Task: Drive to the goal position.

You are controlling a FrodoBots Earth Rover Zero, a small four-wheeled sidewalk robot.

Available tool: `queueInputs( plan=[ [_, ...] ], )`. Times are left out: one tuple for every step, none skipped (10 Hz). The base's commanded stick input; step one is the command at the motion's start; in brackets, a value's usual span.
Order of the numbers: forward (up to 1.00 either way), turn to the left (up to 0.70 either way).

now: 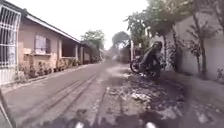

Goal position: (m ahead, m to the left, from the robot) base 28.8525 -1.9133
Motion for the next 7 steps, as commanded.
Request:
queueInputs(
  plan=[
    [0.7, 0.05],
    [0.7, 0.01],
    [0.7, 0.01],
    [0.7, 0.01],
    [0.7, 0.01],
    [0.7, 0.01],
    [0.7, 0.01]
  ],
)
